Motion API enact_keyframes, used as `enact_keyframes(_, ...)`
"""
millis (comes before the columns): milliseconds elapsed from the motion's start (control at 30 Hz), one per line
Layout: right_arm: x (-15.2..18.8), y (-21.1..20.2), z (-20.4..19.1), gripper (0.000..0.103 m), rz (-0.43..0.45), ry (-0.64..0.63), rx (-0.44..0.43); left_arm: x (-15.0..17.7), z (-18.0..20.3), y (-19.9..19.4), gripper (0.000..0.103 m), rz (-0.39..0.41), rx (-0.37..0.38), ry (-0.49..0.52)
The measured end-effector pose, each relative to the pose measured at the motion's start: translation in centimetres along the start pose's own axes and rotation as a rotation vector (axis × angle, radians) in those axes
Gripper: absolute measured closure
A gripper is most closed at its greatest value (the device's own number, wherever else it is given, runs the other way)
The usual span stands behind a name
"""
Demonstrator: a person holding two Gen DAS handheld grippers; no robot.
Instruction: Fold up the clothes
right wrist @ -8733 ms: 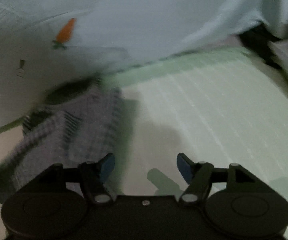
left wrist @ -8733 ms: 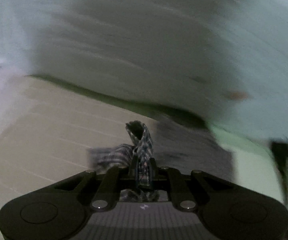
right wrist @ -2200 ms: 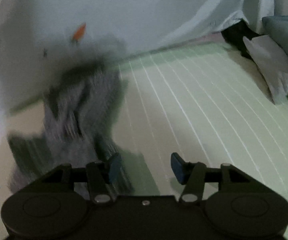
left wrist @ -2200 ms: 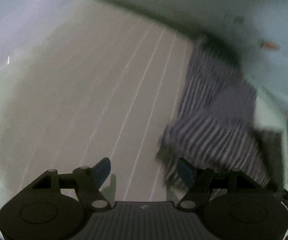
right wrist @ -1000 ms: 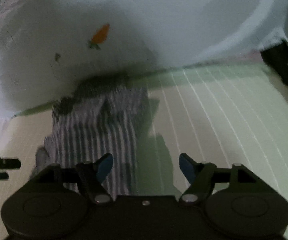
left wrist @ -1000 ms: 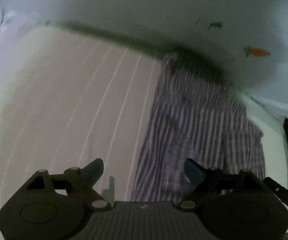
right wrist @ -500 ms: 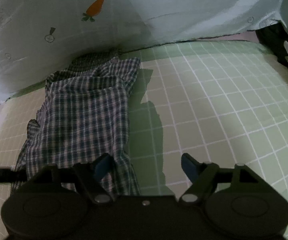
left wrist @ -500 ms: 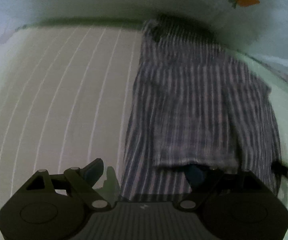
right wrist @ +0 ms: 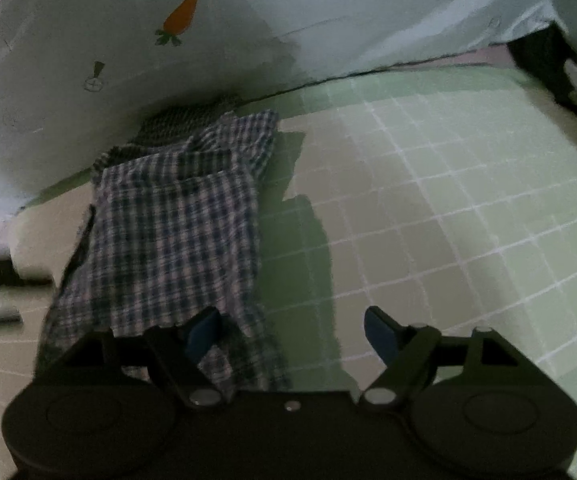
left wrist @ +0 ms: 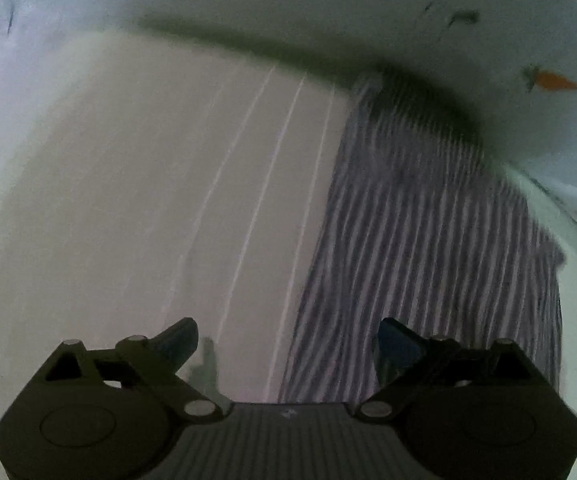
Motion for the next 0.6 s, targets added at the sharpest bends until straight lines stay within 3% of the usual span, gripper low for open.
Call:
enact_keyframes(33,0.2,0.1,-0.1,0.024,-0.012,0.013,-0.027,1.0,-0.5,-0.1,0.009,-0.021,0.026,-0.020)
enact_keyframes(100,0.8,0.4,-0.4,0.030,-0.040,0.047,-0.086,2.6,-1.0,-0.5,0.022,-0.045,0.074,-0.047)
enact_keyframes(200,1.5,0.5,-1.0,0.065,-0.067,0.053,-0.148,4.0,-1.0,-1.1,0.058,-0.052,0.130,-0.063)
enact_keyframes(233,1.8,0.5,-1.3,0.077,-0.076,0.055,-0.169,4.4,-1.0,-1.3,0.082,-0.056,0.148,-0.070)
enact_keyframes(267,2.0,0.4,-1.5,0.083,-0.076,0.050,-0.183,4.8,-1.1,-1.5,0.093,-0.054,0.160,-0.075)
enact_keyframes(300,2.2,0.3,-1.7,0.094,-0.080,0.043,-0.196,5.2,-1.1,-2.1,0.094,-0.040,0.162,-0.076)
enact_keyframes(467,3.9,-1.5,-1.4,0.101,-0.067,0.040,-0.196,8.0,-2.1,-5.1,0.098,0.007,0.184,-0.098)
enact_keyframes(600,6.8,-4.3,-0.8,0.101,-0.082,0.048,-0.204,11.7,-3.4,-6.6,0.098,-0.037,0.182,-0.124)
Point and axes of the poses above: each gripper's, at about its wrist camera, not at the fingertips, and y roughly the way its jaws point, z to its right, x to its underside, the point moved 7 cm from there along y, roughly the way its jaws point, and after that the axes turned 6 degrees about -y, right-handed, at the moved point
